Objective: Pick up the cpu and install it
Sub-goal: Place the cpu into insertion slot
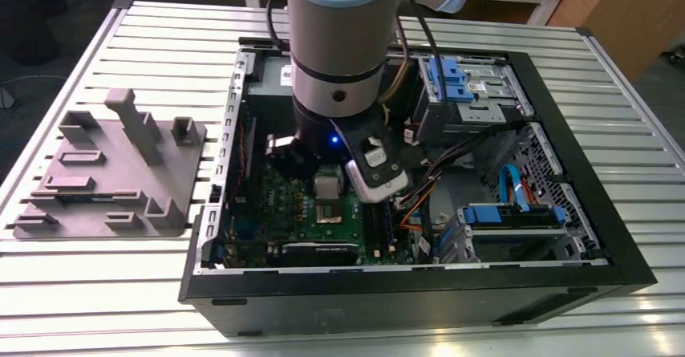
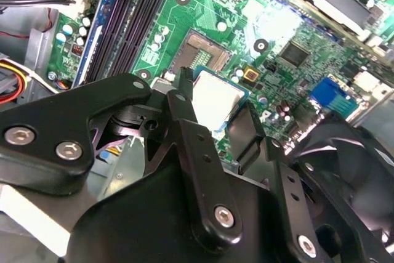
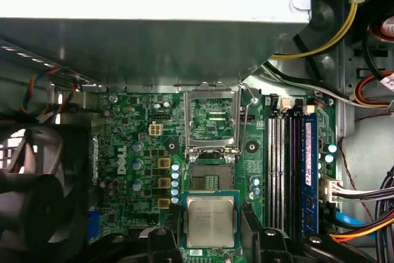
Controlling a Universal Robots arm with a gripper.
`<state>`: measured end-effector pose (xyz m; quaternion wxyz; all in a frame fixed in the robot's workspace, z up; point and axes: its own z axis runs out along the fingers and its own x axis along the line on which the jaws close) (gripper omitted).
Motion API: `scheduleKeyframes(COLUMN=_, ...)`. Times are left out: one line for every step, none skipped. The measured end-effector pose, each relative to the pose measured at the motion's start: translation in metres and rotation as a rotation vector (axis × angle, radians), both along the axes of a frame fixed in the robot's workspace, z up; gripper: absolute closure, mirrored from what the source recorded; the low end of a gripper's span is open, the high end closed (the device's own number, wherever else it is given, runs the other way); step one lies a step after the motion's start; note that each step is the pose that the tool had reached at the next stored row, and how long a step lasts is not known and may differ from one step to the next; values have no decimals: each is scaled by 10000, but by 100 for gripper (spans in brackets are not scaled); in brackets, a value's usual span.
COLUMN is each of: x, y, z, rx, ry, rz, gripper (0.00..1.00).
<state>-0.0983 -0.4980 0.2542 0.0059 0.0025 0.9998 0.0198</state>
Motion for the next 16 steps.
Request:
scheduleKeyframes(x=10, y=0, z=-14, rx=-6, ry=6, rz=0, gripper=53)
scheduleKeyframes(x=16, y=0, z=-31, rx=-12, ry=12, rz=0, gripper=53)
scheduleKeyframes(x=21, y=0, z=-46, rx=-21, ry=17, rz=0, gripper=53)
scheduleKeyframes(x=24, y=0, z=-63, rx=-29, ry=21, rz=0, gripper=53)
scheduleKeyframes(x=25, y=0, z=-81, rx=-32, ry=23, rz=-1, gripper=53)
scheduleKeyframes(x=26, y=0, z=-99, rx=-34, ry=23, rz=-2, gripper=53)
scheduleKeyframes(x=26, y=0, z=-117, rx=-40, ry=25, rz=-2, gripper=53)
scheduleKeyframes(x=26, y=0, z=-135, rx=-49, ry=26, rz=-1, gripper=53)
scheduleKeyframes(x=27, y=0, z=-155, rx=-55, ry=25, rz=-1, gripper=53)
scheduleKeyframes(x=27, y=0, z=-173, rx=-58, ry=25, rz=0, gripper=53)
scheduleKeyframes(x=27, y=0, z=-191, rx=-60, ry=25, rz=0, gripper=53)
scheduleKeyframes(x=27, y=0, z=-208, rx=-61, ry=26, rz=0, gripper=53)
scheduleKeyframes(x=27, y=0, z=-226, rx=-61, ry=25, rz=1, gripper=53)
scheduleKeyframes(x=27, y=0, z=-245, rx=-61, ry=25, rz=0, gripper=53)
scheduleKeyframes(x=27, y=0, z=-263, rx=-61, ry=25, rz=0, gripper=53)
scheduleKeyframes(x=27, y=0, z=-280, rx=-61, ry=26, rz=0, gripper=53)
